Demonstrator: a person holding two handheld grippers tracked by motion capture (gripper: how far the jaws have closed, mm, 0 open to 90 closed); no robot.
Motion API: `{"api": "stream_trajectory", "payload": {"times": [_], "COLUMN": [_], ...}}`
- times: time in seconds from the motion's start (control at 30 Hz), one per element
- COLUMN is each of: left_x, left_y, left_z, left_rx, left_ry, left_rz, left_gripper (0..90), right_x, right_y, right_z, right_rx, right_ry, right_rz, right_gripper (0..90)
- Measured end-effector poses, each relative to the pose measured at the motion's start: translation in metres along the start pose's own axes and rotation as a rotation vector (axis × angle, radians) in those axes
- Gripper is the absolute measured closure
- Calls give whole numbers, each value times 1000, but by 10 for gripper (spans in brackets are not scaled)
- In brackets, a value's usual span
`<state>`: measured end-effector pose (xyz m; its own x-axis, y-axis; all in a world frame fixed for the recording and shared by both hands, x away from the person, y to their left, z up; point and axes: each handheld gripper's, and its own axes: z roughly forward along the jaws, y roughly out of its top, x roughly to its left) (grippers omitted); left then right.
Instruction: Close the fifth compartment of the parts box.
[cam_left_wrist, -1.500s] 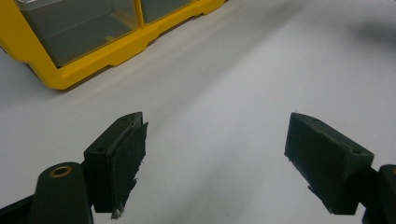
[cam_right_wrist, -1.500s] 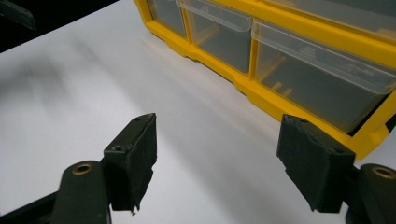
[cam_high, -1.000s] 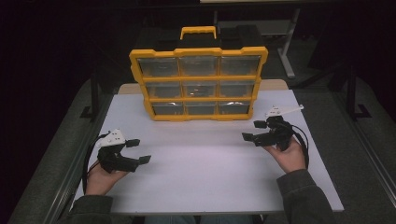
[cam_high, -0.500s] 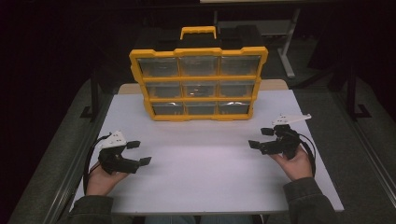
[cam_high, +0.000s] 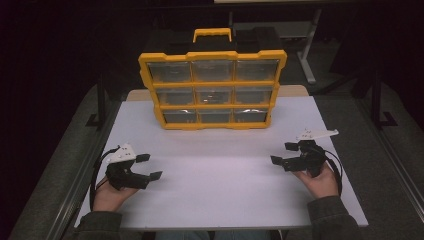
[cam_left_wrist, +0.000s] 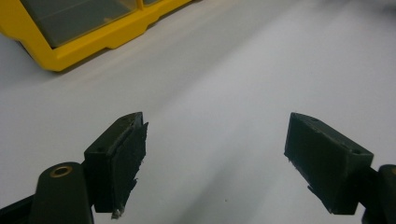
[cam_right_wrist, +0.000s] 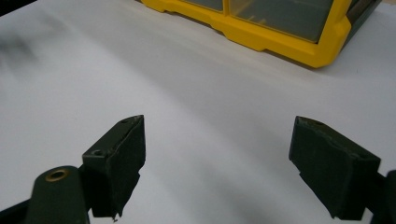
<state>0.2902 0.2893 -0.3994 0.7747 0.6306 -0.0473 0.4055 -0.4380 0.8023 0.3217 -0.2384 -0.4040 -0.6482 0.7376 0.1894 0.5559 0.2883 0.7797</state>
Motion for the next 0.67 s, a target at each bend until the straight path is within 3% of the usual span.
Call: {"api": "stream_trajectory", "payload": {"times": [0.23, 0.37, 0.5, 0.67], "left_x": [-3, -5, -5, -5], "left_y": [-9, -13, -16, -17], "left_z": [1, 0, 0, 3], "left_rx": [11, 11, 1, 26], "left_ry": [-4, -4, -13, 5], "left_rz": [-20, -12, -36, -12], "left_gripper": [199, 199, 197, 199], "right_x": [1, 4, 7, 10], "right_y": [-9, -12, -14, -14], "right_z": [1, 0, -3, -6], "right_rx": [13, 11, 2, -10], "right_ry": [-10, -10, -12, -8], "right_rz": [5, 4, 0, -9], "right_gripper": [175, 177, 177, 177]}}
